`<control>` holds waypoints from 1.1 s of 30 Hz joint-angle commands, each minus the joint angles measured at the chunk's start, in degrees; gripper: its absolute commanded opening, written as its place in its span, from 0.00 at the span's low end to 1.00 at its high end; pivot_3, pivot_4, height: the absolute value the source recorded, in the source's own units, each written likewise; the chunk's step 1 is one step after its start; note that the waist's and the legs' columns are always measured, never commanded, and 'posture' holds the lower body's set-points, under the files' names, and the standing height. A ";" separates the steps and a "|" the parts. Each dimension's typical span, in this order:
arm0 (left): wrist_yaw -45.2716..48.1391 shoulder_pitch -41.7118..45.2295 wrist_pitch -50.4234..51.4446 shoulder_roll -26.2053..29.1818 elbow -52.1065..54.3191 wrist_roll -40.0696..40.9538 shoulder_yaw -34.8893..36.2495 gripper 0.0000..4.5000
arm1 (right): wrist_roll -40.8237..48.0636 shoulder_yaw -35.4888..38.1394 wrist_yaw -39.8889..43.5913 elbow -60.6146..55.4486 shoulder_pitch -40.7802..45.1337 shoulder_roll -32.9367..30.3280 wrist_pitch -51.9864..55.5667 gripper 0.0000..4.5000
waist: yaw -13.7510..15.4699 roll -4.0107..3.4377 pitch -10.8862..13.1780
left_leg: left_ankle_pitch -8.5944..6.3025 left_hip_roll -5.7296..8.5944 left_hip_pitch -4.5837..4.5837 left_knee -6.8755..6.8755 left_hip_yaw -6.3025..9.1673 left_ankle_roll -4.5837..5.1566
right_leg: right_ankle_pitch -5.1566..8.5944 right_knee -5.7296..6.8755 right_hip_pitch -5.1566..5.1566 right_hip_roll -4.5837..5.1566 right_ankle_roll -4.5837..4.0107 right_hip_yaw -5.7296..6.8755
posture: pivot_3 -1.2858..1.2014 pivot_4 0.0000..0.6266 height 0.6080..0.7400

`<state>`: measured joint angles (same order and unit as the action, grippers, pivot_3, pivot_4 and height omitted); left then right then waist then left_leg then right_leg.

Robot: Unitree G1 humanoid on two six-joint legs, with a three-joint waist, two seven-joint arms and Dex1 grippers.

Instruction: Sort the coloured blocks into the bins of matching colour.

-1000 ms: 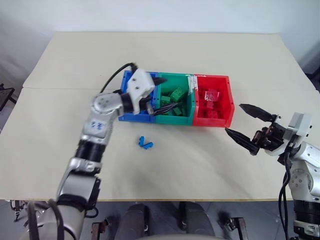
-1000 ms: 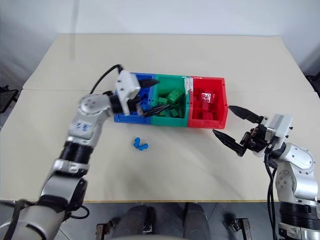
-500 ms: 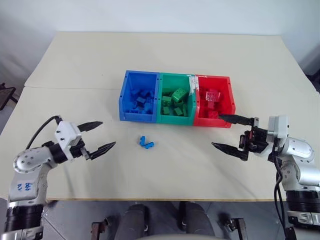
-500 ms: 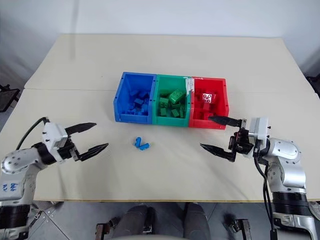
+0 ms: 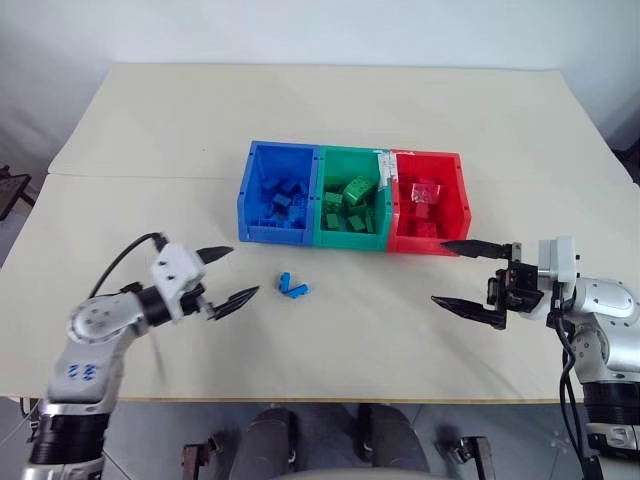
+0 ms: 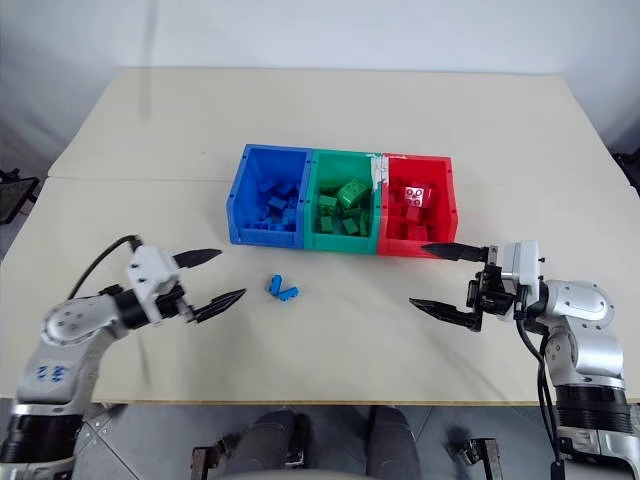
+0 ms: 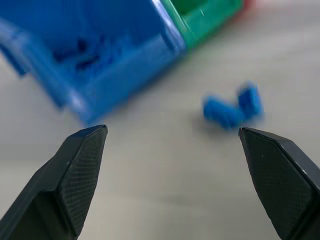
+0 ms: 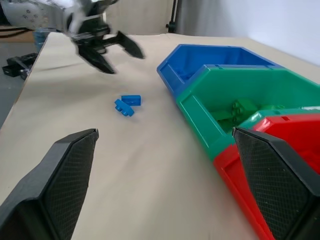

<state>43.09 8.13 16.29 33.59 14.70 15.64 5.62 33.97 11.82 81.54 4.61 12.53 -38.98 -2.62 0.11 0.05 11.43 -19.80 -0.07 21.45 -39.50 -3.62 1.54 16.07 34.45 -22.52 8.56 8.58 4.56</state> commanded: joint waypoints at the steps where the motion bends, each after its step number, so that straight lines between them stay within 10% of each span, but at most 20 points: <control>1: -3.72 1.33 5.18 -1.95 4.57 -0.63 -3.56 1.00 | 1.13 2.10 -1.14 -3.14 -1.02 -1.12 0.55 1.00 | -0.31 -0.01 0.00 | 0.00 -0.02 0.00 0.02 -0.06 0.00 | 0.00 -0.01 -0.02 -0.02 0.00 -0.03 | 0.52 0.24 1.00; 17: -12.84 2.68 16.76 -4.66 4.89 -5.88 -9.33 1.00 | 1.49 2.52 -5.09 -7.61 -3.79 -0.83 1.51 1.00 | 0.11 0.00 0.00 | 0.05 -0.02 -0.10 0.06 -0.09 0.00 | 0.00 -0.03 0.03 -0.02 0.00 -0.09 | 0.52 0.24 1.00; 30: -12.11 -0.28 19.35 -1.44 6.13 -6.16 -9.17 0.19 | 2.42 2.09 -4.36 -8.26 -3.49 -1.68 2.47 1.00 | -0.18 -0.03 -0.02 | 0.06 -0.05 -0.24 0.06 -0.11 -0.03 | 0.01 -0.02 0.08 -0.02 -0.02 -0.15 | 0.52 0.24 1.00; 33: -12.09 -0.64 19.13 -1.31 6.39 -5.95 -9.13 0.19 | 2.50 1.92 -4.17 -8.28 -3.13 -1.88 2.88 1.00 | -0.13 -0.04 -0.03 | 0.07 -0.06 -0.28 0.06 -0.10 -0.06 | 0.02 -0.08 0.08 -0.01 -0.04 -0.16 | 0.52 0.24 1.00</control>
<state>31.24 9.37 34.30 31.53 22.31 11.02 -3.08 35.26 12.25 76.94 -2.05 8.85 -39.97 0.12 -0.02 0.01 11.40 -19.72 -0.12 21.16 -39.43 -3.72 1.48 16.09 34.39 -22.45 8.56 8.53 4.40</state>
